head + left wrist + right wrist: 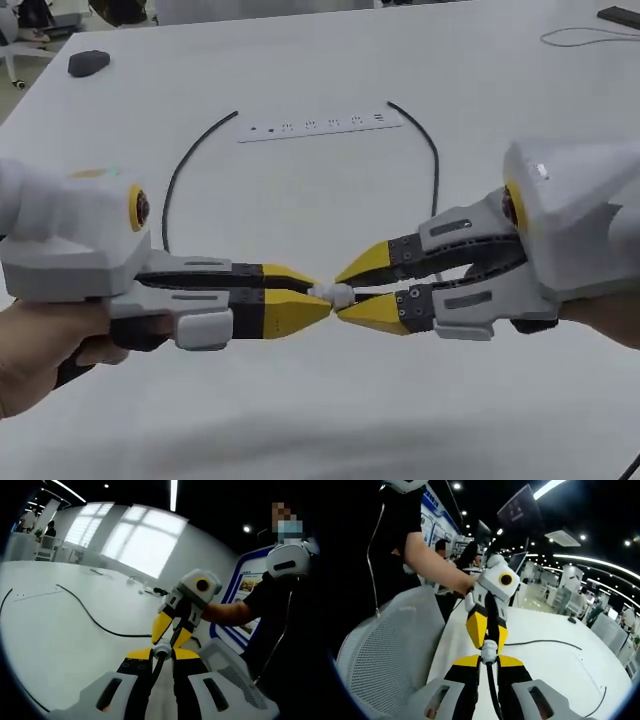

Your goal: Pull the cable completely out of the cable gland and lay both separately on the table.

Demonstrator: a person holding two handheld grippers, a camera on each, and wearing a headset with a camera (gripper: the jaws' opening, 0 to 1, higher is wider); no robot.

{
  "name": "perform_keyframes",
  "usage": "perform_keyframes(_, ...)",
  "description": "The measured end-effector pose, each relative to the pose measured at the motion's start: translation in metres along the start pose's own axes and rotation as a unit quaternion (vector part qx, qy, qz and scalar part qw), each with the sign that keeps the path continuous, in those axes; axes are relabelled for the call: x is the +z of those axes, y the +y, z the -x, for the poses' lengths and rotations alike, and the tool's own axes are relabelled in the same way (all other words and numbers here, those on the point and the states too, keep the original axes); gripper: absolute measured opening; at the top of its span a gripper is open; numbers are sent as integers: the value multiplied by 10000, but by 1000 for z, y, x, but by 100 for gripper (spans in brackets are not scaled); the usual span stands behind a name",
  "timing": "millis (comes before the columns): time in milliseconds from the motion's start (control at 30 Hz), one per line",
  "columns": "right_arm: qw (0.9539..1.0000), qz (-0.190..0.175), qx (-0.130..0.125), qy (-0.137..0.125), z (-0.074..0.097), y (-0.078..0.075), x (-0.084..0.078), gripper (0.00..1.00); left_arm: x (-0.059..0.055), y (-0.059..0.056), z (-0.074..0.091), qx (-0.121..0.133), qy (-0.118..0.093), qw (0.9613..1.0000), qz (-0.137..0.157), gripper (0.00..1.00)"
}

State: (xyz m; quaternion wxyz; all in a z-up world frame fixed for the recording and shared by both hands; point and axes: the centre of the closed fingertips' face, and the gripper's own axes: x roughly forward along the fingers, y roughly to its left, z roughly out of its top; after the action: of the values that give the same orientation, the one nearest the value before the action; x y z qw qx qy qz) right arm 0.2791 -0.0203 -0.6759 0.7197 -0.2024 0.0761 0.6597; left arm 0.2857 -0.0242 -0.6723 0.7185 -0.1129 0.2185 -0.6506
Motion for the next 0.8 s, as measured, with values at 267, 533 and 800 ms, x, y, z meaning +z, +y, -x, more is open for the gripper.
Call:
perform_keyframes(267, 9958, -878, 148, 211, 0, 1, -10, 8, -5, -2, -1, -6, 112, 9992, -376, 15)
perform_keyframes(533, 9946, -1008, 85, 238, 5, 0, -14, 2, -5, 0, 1, 16, 104, 9987, -501, 15)
perform_keyframes(800, 9948, -951, 200, 307, 2, 7, -14, 0, -8, -1, -1, 0, 171, 9982, -583, 15)
